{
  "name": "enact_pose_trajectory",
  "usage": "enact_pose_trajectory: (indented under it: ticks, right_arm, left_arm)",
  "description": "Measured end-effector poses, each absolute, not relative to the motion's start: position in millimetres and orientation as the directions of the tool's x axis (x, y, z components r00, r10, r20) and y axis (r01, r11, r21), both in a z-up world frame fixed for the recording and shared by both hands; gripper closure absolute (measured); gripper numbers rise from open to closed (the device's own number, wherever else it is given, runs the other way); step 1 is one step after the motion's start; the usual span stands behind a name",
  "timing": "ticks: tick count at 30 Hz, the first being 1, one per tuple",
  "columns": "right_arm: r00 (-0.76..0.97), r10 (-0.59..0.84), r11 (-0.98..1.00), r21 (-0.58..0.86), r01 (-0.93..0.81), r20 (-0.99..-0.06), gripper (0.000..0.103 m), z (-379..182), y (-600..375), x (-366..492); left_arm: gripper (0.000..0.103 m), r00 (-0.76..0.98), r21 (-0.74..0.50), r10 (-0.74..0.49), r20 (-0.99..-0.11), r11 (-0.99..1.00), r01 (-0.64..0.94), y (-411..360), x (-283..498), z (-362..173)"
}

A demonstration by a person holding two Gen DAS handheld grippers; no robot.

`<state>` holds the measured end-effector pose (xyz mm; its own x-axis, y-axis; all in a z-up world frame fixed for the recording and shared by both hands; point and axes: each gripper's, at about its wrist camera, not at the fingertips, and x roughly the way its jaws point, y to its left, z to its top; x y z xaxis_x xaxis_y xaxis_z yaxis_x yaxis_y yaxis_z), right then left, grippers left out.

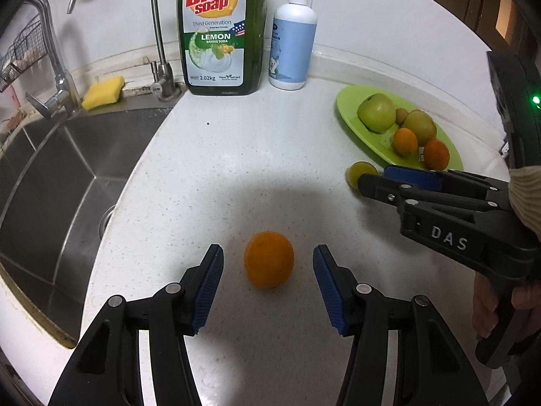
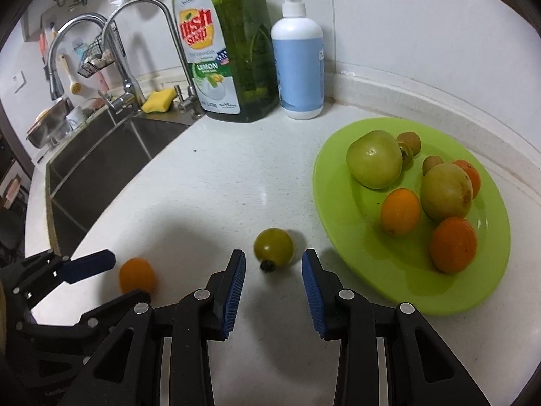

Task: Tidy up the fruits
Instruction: 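Close left gripper on orange while right gripper grasps green tomato, then carry orange in left gripper while right gripper carries green tomato to plate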

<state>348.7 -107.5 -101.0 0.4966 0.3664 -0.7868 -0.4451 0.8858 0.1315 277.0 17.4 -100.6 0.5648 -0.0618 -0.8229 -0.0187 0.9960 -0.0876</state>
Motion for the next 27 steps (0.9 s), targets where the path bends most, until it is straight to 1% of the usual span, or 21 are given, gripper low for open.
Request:
enact_pose_trajectory:
  ticks: [4, 8, 11, 15, 17, 27]
  right_arm:
    - [0.486, 0.364, 0.884, 0.130, -0.449, -0.795, 0.067, -107, -104, 358]
    - [0.476, 0.361, 0.880, 0.124, -0.459, -0.802, 0.067, -111, -101, 360]
    - [0.472, 0.361, 0.879, 0.124, -0.461, -0.804, 0.067, -113, -101, 361]
    - [0.477, 0.360, 0.878, 0.118, -0.464, -0.802, 0.068, -113, -101, 361]
    - [0.477, 0.360, 0.875, 0.113, -0.471, -0.802, 0.073, -112, -100, 361]
    - [0.499, 0.368, 0.877, 0.115, -0.466, -0.785, 0.073, -101, -105, 352]
  left_arm:
    - [0.055, 0.553, -0.083, -0.056, -0.831, 0.996, -0.024, 16, 282, -106]
    - [0.067, 0.536, -0.103, -0.069, -0.841, 0.994, -0.033, 17, 283, -111]
    - [0.072, 0.533, -0.099, -0.065, -0.844, 0.994, -0.035, 17, 285, -112]
    - [0.072, 0.531, -0.106, -0.073, -0.844, 0.994, -0.032, 17, 287, -112]
    - [0.072, 0.532, -0.109, -0.076, -0.844, 0.994, -0.031, 17, 288, -112]
    - [0.072, 0.560, -0.107, -0.084, -0.825, 0.994, -0.009, 14, 286, -98]
